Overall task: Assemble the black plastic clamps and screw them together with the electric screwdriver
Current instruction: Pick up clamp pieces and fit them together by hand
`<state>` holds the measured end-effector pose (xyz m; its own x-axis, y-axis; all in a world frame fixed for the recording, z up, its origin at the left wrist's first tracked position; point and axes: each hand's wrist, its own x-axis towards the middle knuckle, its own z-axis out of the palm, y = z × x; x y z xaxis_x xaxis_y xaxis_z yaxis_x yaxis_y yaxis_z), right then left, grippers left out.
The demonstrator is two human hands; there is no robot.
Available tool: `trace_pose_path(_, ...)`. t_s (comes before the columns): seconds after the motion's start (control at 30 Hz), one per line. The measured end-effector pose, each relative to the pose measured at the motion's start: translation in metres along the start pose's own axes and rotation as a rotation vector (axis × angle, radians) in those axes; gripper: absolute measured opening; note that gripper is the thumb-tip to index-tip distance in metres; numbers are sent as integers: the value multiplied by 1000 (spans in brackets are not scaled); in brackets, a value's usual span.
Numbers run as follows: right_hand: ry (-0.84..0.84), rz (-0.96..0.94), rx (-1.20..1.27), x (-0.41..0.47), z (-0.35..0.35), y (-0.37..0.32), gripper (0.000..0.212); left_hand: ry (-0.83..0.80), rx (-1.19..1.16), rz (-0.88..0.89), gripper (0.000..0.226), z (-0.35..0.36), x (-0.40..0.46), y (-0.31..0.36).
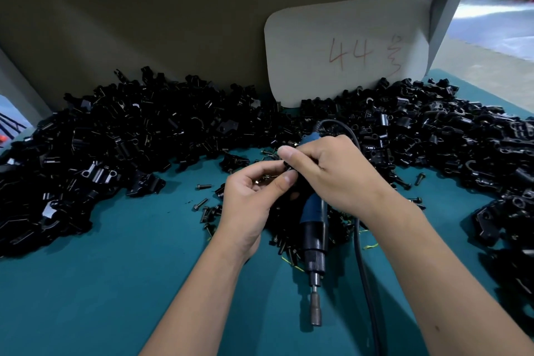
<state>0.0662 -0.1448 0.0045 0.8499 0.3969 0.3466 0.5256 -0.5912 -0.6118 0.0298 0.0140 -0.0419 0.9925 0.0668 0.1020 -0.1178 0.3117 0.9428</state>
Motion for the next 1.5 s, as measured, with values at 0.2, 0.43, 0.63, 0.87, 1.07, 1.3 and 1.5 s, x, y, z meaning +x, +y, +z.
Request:
trace_pose_path(0.2, -1, -51, -21, 1, -1, 1, 37, 21, -38, -23, 31, 2, 1, 2)
trace_pose_path(0.43, -58, 12, -61, 1, -7, -1, 40, 55, -65, -38, 41, 5, 2, 1)
trace_pose_path(0.63, -1, 35, -129, 2, -4, -6, 57, 5, -43, -18, 30, 4, 0, 1)
trace_pose_path(0.87, -8, 75, -194, 3, -3, -8, 58, -1, 5, 11, 24, 3, 0, 1)
trace_pose_path(1.07, -53, 49, -119, 2, -5, -5, 45, 11, 1, 10, 25, 3, 0, 1)
trace_pose_path(1.3, -93, 64, -79, 0, -8, -3, 41, 12, -1, 6, 24, 4, 0, 3)
trace_pose_path(1.5, 4, 60, -96, 2, -5, -9, 56, 2, 11, 18, 27, 4, 0, 2)
